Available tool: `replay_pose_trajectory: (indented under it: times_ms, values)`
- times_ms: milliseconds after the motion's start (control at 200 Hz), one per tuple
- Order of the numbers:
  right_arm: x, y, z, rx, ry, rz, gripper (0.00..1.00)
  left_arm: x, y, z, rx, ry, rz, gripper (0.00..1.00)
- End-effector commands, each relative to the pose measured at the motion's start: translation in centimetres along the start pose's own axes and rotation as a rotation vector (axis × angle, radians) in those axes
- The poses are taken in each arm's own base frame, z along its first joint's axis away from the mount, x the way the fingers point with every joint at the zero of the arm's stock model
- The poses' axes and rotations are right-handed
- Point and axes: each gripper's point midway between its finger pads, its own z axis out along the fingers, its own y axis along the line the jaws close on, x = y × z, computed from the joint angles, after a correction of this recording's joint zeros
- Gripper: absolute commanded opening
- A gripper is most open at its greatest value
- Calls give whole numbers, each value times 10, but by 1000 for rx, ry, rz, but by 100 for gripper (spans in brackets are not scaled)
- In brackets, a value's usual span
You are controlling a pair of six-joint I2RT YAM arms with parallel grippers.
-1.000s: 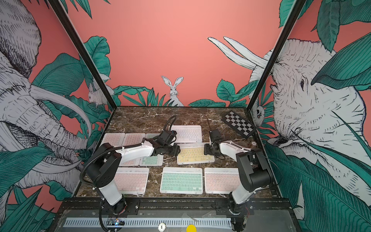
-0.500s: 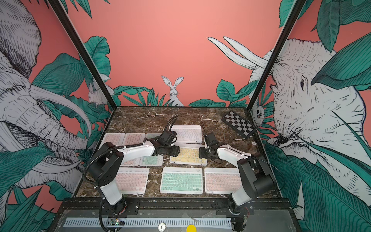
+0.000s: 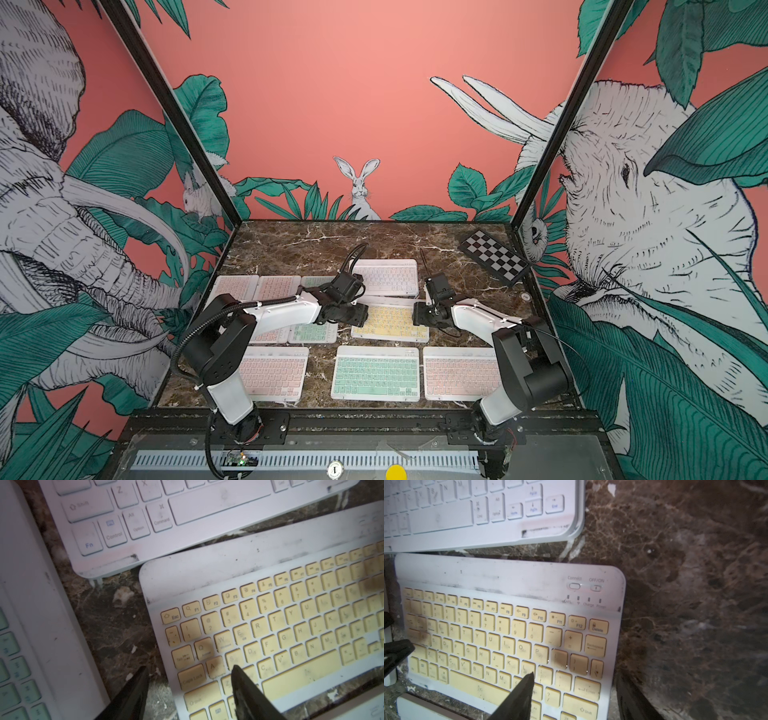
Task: Stack the numeric keypads
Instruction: Move the numeric keypad to the center of the board, then pick up the numeric keypad from the center of the board.
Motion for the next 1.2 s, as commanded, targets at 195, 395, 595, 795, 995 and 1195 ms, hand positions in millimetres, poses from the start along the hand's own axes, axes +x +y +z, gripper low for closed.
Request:
replay_pose_trajectory:
  times_ms: [195,395,595,795,995,1195]
  values:
    - [0,1,-1,-15,-20,19,62,6,-8,-1,-1,17,56,65]
    - [2,-12,-5,48,-24,1,63,7,-6,-1,-16,18,62,65]
    - [5,-18,-1,78,-8,-18,62,10,-5,3,-23,29,63,65]
    - [10,-14,6,47,1,0,62,15,-7,9,-25,47,79,64]
    - [17,-6,16,5,21,21,62,16,-13,11,-14,51,86,64]
    - [14,5,15,-57,12,44,62,17,-15,12,-8,54,88,64]
